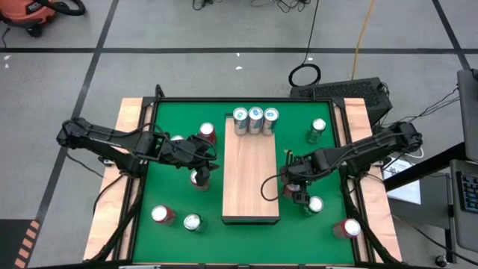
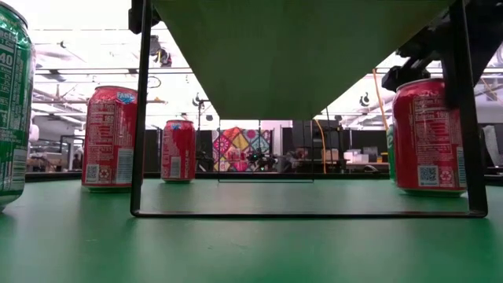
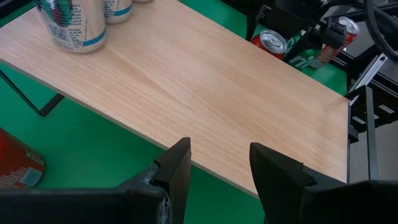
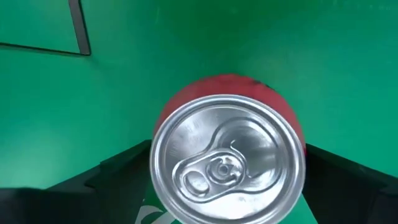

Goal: Place canned beverage on shelf
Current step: Put the orange soda can on the shelf

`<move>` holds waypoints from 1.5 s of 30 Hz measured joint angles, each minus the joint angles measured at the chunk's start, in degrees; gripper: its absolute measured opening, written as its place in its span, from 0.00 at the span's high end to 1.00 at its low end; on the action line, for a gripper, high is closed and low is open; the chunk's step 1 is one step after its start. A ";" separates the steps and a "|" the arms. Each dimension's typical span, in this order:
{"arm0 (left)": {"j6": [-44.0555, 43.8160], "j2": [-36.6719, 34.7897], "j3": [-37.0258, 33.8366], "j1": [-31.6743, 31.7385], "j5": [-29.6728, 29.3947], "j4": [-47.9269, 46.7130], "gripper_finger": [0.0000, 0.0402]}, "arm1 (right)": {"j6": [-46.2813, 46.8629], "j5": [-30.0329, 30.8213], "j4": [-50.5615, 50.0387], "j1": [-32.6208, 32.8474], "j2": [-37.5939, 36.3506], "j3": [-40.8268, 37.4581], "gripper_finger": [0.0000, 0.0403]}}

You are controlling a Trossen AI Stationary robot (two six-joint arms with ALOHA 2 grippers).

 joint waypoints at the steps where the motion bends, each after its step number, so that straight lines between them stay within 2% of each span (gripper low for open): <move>1: -0.01 0.00 -0.01 -0.01 0.00 0.00 0.59 | 0.00 0.00 0.43 -0.01 0.00 -0.21 0.13; 9: -0.04 0.00 -0.01 -0.01 0.00 0.03 0.59 | 0.40 0.13 1.55 -0.01 0.00 -0.42 0.27; 15: -0.38 0.00 -0.01 0.01 0.02 0.04 0.59 | 5.26 -0.28 -1.90 -0.01 -0.40 1.47 0.26; 20: -1.44 0.00 -0.01 0.01 0.04 0.09 0.59 | 6.79 -0.23 -11.27 -0.01 -1.31 9.15 0.27; 25: -1.44 0.00 -0.01 0.01 0.07 0.13 0.59 | 7.40 -0.19 -22.06 -0.04 -1.42 20.97 0.27; 30: -1.42 0.00 -0.01 0.01 0.07 0.81 0.59 | 11.03 0.08 -27.20 -0.51 -1.44 31.68 0.27; 37: -1.45 0.00 -0.03 0.01 0.04 9.45 0.59 | 16.28 4.82 -26.74 -0.53 -1.46 40.87 0.27; 45: 0.07 0.00 -0.03 0.00 0.00 25.01 0.59 | 23.85 8.82 -26.31 -0.54 -1.46 45.30 0.27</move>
